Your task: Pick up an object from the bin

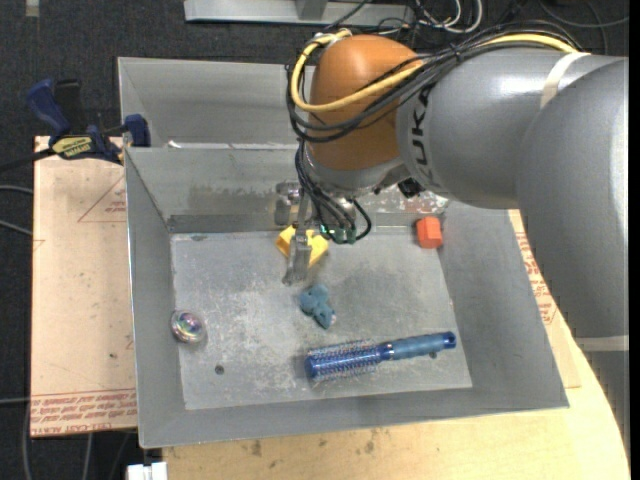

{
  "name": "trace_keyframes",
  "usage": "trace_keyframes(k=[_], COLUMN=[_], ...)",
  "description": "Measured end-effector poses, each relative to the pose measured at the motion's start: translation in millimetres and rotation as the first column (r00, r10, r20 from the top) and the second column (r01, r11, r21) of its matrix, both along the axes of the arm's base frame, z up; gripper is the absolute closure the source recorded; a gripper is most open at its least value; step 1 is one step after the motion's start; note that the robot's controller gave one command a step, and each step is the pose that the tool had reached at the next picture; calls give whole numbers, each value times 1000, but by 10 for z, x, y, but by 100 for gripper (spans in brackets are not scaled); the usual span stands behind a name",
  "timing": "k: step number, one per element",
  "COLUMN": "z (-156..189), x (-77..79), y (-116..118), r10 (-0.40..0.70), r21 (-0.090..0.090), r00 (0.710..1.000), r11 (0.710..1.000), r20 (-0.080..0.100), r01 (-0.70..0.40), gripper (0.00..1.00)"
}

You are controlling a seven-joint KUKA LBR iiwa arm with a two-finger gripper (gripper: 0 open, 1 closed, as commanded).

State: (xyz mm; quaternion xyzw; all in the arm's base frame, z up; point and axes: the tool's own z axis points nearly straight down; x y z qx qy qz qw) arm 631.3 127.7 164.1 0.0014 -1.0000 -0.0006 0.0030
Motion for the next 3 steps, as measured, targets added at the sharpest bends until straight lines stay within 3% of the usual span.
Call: trace_keyframes(k=[1,2,3], z=[-933,-631,-529], x=[50,93,131], y=[-766,-478,-676], r10=[-419,-614,-766], r21=[1,3,1], r00=[908,789,643], r11=[908,789,643], r20=[10,9,8], r01=[419,614,766], gripper=[0,0,0])
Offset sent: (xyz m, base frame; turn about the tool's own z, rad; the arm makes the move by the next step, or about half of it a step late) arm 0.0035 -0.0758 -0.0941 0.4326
